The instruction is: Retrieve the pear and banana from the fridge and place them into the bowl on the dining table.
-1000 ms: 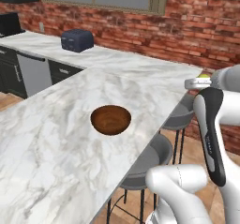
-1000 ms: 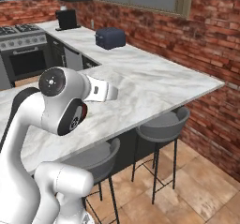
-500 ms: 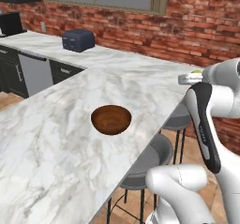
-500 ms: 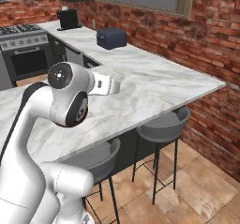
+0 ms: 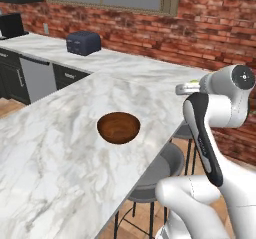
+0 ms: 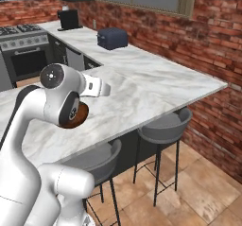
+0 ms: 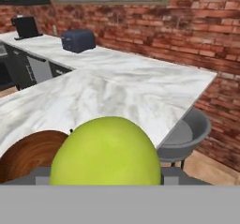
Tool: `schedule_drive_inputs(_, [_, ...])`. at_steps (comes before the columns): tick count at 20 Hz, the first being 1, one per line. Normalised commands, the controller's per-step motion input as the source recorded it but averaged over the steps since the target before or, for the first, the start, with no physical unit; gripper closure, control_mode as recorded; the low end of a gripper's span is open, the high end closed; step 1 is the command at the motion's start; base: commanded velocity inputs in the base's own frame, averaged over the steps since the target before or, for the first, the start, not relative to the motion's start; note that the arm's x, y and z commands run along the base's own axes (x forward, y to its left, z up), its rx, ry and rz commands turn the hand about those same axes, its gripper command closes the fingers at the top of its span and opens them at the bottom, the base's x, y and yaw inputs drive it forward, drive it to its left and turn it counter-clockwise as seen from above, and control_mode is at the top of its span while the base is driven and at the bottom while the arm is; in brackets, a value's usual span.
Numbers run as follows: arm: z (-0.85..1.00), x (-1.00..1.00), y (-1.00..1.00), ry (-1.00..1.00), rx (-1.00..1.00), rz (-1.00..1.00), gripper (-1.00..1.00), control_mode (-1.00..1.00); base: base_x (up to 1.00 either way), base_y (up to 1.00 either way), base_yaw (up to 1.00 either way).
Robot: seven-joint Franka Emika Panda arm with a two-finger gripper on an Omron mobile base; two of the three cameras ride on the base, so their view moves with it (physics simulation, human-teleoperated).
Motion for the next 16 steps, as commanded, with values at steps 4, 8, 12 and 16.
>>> schedule_drive_inputs(4, [-0.12,0.0,0.53,0.03,0.0,0.02,1.0,-1.0,0.0,0.0,0.0])
schedule_drive_inputs(8, [-0.15,0.0,0.52,0.08,0.03,0.02,1.0,-1.0,0.0,0.0,0.0])
schedule_drive_inputs(12, [-0.22,-0.01,0.51,0.09,0.05,0.03,1.0,-1.0,0.0,0.0,0.0])
schedule_drive_inputs(16, [-0.22,-0.05,0.47,0.13,0.1,0.04,1.0,-1.0,0.0,0.0,0.0])
